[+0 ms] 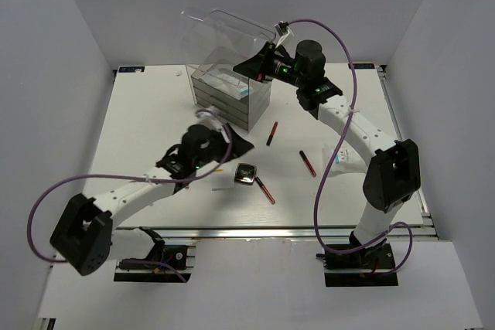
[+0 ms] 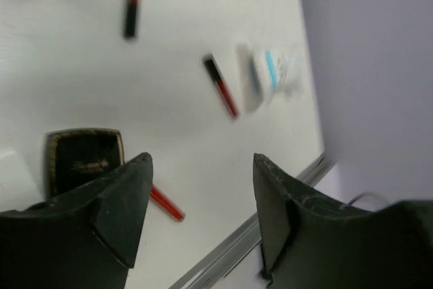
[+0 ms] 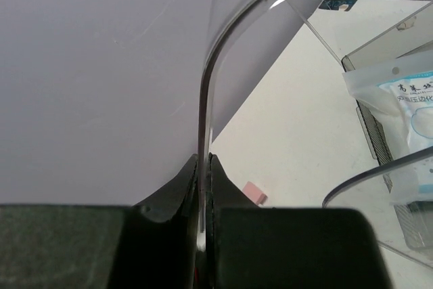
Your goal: Organize the makeup
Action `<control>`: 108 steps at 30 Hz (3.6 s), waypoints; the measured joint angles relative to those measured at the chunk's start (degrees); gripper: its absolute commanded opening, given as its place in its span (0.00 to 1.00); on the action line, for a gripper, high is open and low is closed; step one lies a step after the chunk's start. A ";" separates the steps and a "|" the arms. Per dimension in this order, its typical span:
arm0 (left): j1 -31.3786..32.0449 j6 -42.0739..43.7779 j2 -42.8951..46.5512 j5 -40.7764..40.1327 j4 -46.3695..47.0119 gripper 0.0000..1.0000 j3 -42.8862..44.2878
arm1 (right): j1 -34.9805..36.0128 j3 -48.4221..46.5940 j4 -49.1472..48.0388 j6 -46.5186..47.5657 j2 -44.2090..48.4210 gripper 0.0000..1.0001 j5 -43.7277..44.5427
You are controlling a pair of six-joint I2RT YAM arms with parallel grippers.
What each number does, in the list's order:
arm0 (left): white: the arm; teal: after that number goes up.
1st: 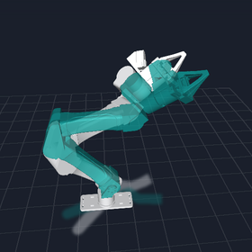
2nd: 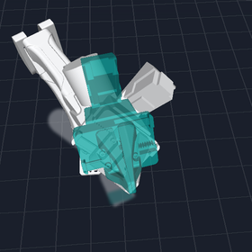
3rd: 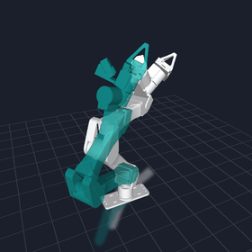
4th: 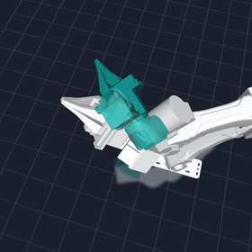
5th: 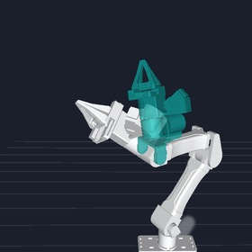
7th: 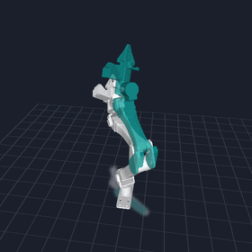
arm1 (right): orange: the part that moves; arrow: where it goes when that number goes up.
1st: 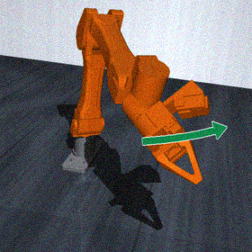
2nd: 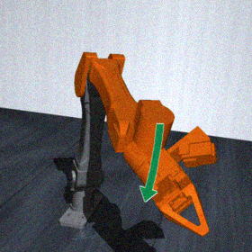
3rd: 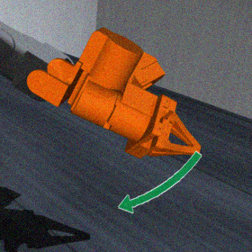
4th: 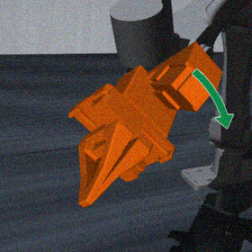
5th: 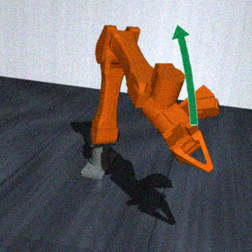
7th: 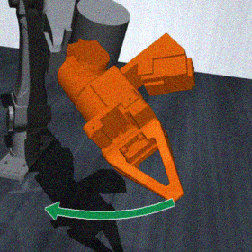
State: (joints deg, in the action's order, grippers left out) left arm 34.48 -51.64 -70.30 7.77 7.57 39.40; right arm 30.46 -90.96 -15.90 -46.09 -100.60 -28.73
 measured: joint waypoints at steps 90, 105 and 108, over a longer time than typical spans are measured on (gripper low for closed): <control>17.18 -1.03 -75.67 22.64 -1.62 0.00 70.12 | -1.88 -8.46 12.31 1.14 -2.10 0.00 -9.14; 14.45 1.88 -49.35 18.12 6.93 0.00 42.56 | -1.90 -7.58 11.32 -1.14 -1.40 0.00 -8.72; 14.27 3.69 -39.74 17.33 8.44 0.00 34.75 | -1.95 -7.50 11.06 -2.01 -1.36 0.00 -8.74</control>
State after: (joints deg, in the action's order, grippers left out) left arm 48.75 -47.94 -110.04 25.10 16.01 74.15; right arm 28.51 -98.45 -4.84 -48.10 -101.95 -37.47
